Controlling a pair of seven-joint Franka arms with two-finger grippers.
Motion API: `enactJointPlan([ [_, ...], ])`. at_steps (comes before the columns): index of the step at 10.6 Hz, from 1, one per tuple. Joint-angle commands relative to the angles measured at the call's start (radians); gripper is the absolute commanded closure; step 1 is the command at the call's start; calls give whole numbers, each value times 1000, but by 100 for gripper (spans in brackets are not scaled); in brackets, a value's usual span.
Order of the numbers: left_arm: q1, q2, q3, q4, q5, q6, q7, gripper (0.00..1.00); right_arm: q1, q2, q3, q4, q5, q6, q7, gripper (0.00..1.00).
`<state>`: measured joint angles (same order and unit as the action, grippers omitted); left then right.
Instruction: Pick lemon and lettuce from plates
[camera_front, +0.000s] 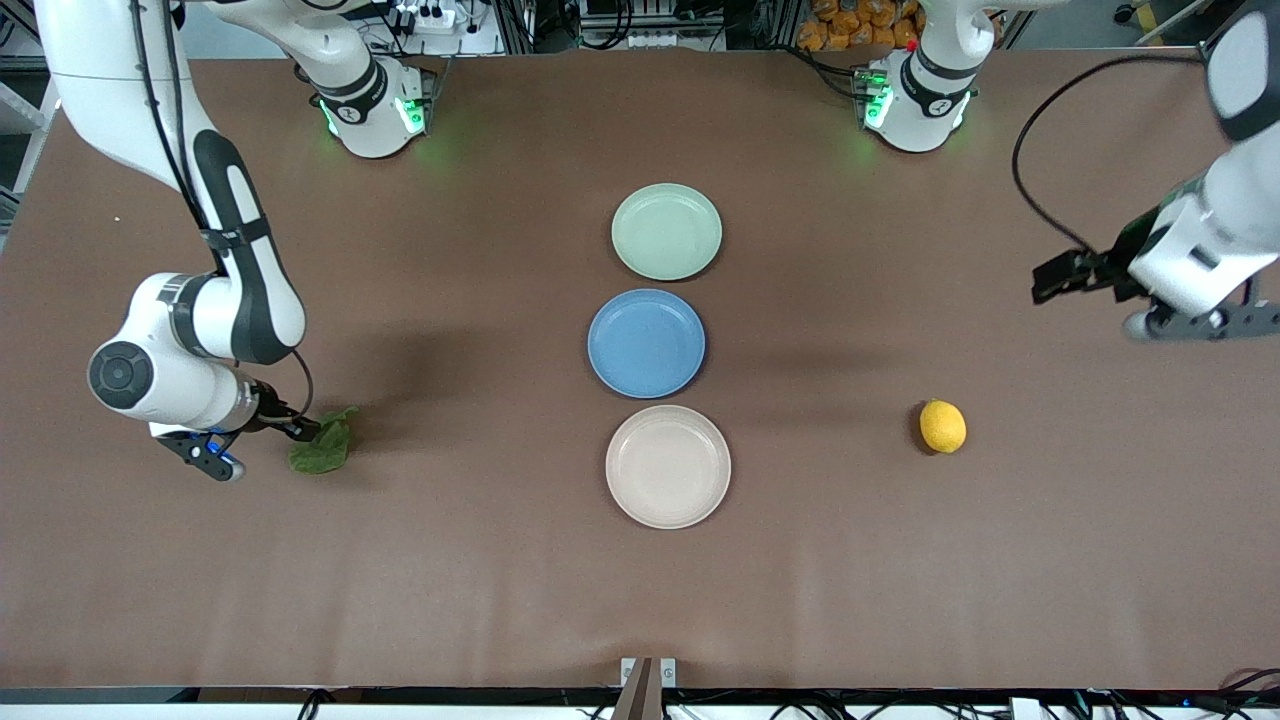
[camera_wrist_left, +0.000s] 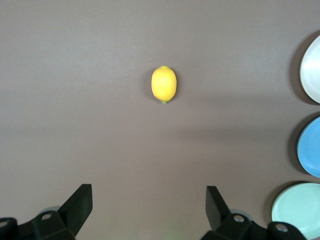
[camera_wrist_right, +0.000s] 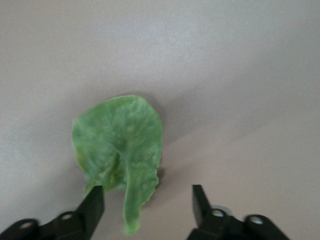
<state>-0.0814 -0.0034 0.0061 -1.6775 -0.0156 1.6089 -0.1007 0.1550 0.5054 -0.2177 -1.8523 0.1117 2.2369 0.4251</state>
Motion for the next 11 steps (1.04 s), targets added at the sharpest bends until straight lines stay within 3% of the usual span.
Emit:
enactJointPlan([
  [1, -3, -61, 9, -12, -4, -29, 16, 0, -131, -74, 111, -11, -18, -46, -83, 0],
  [3, -1, -66, 5, 37, 6, -76, 16, 0, -175, -152, 132, -18, -23, -81, -204, 0],
  [5, -1, -63, 3, 108, 5, -93, 16, 0, -161, -218, 135, -18, -93, -124, -232, 0],
  [7, -3, -64, 3, 110, 8, -112, 16, 0, -178, -313, 184, -22, -115, -189, -294, 0],
  [11, 0, -60, -8, 70, 8, -110, 19, 0, -158, -447, 187, -24, -116, -283, -371, 0],
])
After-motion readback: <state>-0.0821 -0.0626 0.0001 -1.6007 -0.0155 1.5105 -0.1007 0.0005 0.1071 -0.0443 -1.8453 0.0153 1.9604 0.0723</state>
